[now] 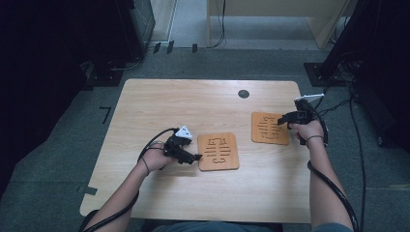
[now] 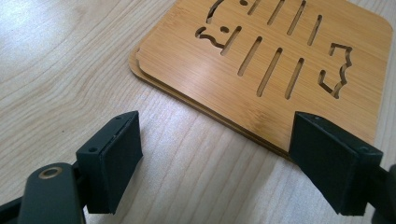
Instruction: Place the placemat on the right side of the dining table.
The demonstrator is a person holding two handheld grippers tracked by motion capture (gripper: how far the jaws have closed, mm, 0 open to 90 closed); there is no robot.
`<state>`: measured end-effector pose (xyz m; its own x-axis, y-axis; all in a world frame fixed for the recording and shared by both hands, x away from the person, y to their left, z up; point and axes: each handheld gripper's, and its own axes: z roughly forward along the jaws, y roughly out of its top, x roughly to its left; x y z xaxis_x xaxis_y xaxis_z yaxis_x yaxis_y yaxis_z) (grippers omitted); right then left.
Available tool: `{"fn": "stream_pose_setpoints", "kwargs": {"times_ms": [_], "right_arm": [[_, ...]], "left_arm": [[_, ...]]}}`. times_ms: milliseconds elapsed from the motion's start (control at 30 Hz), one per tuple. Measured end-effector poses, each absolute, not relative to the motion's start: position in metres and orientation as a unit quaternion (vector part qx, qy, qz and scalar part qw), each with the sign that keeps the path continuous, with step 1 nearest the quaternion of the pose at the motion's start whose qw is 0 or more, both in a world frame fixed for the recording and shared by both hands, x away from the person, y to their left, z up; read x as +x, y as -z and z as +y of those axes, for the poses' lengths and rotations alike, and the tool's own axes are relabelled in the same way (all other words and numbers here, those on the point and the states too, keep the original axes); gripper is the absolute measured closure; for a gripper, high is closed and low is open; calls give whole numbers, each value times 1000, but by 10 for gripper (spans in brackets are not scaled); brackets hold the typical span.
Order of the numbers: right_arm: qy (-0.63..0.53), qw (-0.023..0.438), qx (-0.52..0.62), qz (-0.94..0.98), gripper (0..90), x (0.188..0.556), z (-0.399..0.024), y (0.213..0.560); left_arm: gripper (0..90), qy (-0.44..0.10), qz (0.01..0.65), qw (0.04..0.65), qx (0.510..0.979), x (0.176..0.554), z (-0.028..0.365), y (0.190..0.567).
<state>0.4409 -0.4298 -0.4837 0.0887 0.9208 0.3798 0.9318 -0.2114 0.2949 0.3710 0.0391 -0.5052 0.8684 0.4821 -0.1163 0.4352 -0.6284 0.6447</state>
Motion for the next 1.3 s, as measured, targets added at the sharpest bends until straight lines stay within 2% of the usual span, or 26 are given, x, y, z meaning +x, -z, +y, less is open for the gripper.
{"fn": "stream_pose_setpoints", "kwargs": {"times_ms": [367,1300], "right_arm": [[258,-21,-720,-644,399,431,-427,477],[279,-45,-683,-674,271,408,-409,483]], "left_arm": [[163,-34,257,350,900,372,39,506],[164,-35,259,351,899,372,39,506]]}}
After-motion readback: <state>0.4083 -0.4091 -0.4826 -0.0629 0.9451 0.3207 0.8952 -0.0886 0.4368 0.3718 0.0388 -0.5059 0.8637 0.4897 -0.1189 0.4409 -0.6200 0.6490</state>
